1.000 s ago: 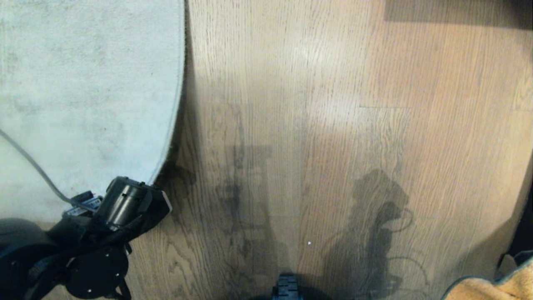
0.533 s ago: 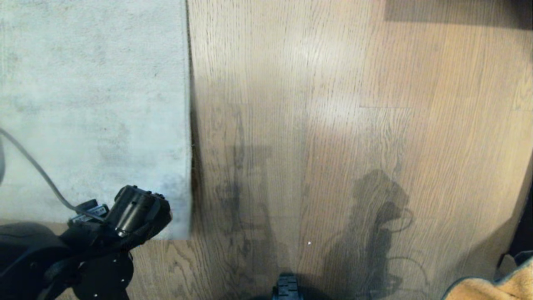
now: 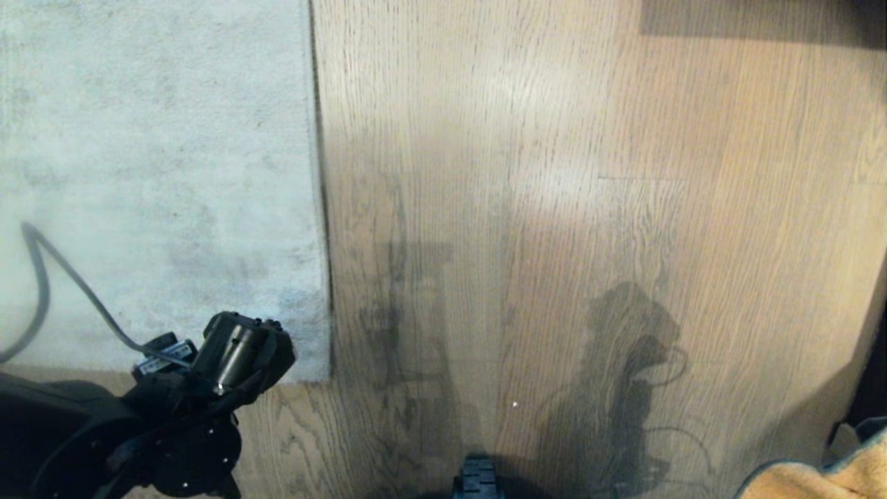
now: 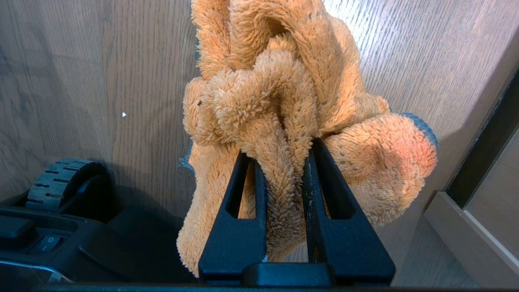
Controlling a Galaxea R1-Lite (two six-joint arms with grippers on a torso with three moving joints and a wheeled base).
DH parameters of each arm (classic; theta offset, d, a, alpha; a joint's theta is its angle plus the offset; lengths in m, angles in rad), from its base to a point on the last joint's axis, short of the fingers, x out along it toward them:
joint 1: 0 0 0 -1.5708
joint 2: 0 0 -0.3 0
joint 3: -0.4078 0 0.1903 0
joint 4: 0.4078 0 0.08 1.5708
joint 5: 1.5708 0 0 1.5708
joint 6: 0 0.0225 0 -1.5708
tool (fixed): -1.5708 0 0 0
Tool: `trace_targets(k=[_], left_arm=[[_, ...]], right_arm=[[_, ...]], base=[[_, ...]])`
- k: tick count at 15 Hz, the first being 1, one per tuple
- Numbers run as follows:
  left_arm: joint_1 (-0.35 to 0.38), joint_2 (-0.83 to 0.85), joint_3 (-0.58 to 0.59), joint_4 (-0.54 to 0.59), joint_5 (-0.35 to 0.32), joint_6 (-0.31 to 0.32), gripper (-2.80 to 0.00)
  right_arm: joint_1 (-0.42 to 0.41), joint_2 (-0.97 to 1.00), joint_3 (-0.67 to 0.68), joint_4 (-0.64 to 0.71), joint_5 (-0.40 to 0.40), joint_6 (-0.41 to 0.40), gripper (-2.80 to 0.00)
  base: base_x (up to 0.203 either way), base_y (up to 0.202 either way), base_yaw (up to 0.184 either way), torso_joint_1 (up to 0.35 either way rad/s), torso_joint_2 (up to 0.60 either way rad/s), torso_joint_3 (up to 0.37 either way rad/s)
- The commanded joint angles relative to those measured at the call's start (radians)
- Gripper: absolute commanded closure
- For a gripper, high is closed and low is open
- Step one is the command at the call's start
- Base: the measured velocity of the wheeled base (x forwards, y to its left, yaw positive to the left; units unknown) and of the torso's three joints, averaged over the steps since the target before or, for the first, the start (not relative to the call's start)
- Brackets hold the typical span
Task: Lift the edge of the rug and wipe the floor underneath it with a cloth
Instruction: Lift up the carpet
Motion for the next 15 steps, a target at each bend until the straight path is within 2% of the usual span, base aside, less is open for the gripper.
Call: trace_targets(k=[1, 4, 6, 11, 15], left_arm=[[-0.002, 0.012, -0.011, -0.019, 0.007, 0.003, -2.80], [-0.010, 0.068, -0.055, -0.168, 0.009, 0.006, -2.80], [-0.016, 0.079, -0.110, -0.211, 0.016, 0.018, -2.80], [-0.026, 0.097, -0.261, -0.196, 0.021, 0.034, -2.80], [-0.075, 0.141, -0.391, -0.105, 0.022, 0.033, -2.80]], right_arm=[[0.000, 0.001, 0.000, 0.000, 0.001, -0.001, 0.00], [0.000, 0.001, 0.000, 0.000, 0.001, -0.001, 0.00], [0.000, 0.001, 0.000, 0.000, 0.001, -0.001, 0.00], [0.000, 0.001, 0.000, 0.000, 0.001, -0.002, 0.00], [0.000, 0.001, 0.000, 0.000, 0.001, -0.002, 0.00]], base=[[0.000, 0.000, 0.000, 0.000, 0.00, 0.000], [0.000, 0.000, 0.000, 0.000, 0.00, 0.000], [0.000, 0.000, 0.000, 0.000, 0.00, 0.000], [0.000, 0.000, 0.000, 0.000, 0.00, 0.000], [0.000, 0.000, 0.000, 0.000, 0.00, 0.000]])
